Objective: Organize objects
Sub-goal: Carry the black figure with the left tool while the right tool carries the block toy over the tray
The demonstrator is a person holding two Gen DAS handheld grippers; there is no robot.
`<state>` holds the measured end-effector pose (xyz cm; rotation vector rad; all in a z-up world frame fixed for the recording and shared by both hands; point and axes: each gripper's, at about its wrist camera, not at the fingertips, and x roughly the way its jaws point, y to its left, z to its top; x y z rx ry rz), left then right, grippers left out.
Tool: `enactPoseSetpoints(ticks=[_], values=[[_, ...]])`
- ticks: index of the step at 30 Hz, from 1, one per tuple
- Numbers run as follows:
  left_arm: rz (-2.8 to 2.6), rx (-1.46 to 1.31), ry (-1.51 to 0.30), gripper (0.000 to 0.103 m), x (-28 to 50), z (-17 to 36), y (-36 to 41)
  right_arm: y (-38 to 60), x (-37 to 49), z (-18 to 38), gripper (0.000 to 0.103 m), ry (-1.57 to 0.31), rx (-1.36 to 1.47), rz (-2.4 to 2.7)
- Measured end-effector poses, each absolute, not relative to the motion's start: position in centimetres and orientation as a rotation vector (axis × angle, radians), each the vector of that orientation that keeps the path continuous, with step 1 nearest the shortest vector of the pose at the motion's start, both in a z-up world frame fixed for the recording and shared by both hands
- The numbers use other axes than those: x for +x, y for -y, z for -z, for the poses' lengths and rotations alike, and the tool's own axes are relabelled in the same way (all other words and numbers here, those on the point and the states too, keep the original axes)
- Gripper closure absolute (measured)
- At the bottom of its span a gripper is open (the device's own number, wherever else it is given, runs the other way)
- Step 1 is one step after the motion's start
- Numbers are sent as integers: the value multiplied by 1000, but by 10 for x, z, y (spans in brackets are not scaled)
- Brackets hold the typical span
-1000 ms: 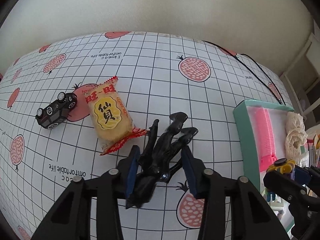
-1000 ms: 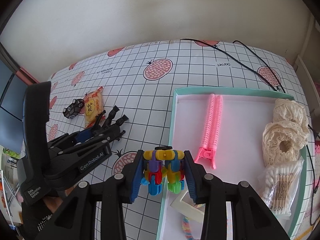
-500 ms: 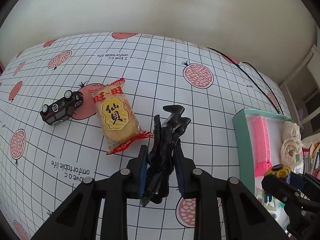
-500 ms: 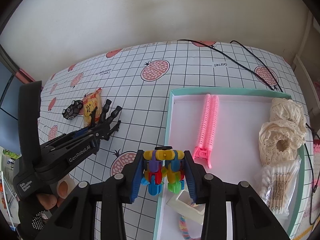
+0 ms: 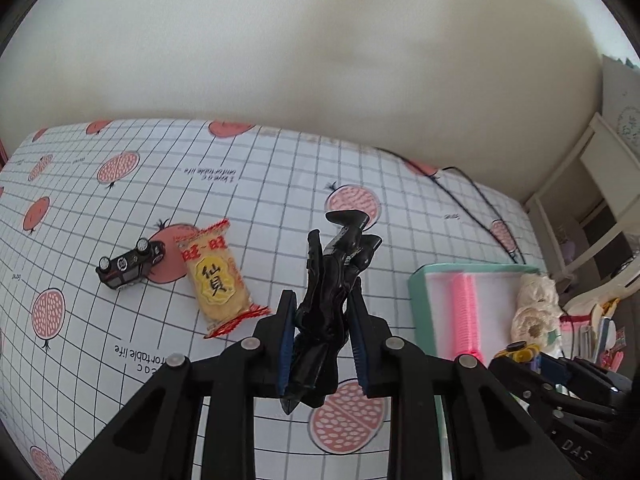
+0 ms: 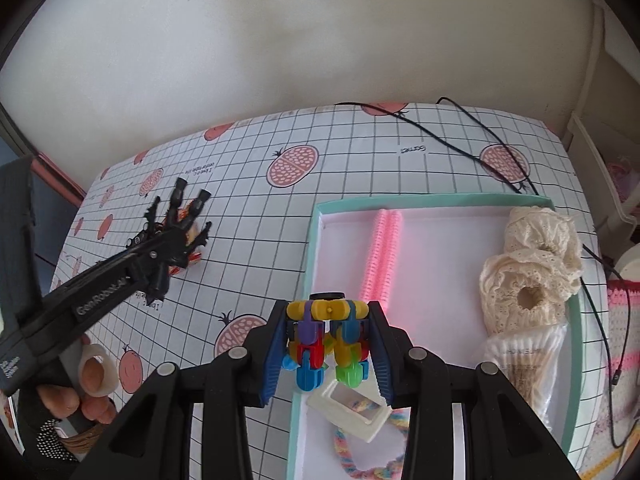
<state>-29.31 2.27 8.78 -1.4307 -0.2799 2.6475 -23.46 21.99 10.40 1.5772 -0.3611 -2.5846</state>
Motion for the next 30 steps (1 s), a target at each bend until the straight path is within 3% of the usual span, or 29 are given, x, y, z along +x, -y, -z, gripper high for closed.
enactPoseSetpoints(ticks=[13,30], values=[[-2557,-1341,228,76,-281,-114,-86,-286,-217,-114,62,454,1583,2677],[-2401,-1392,191,76,-272,-99,-149,-330,-203,-110,62,548,1589,2727]])
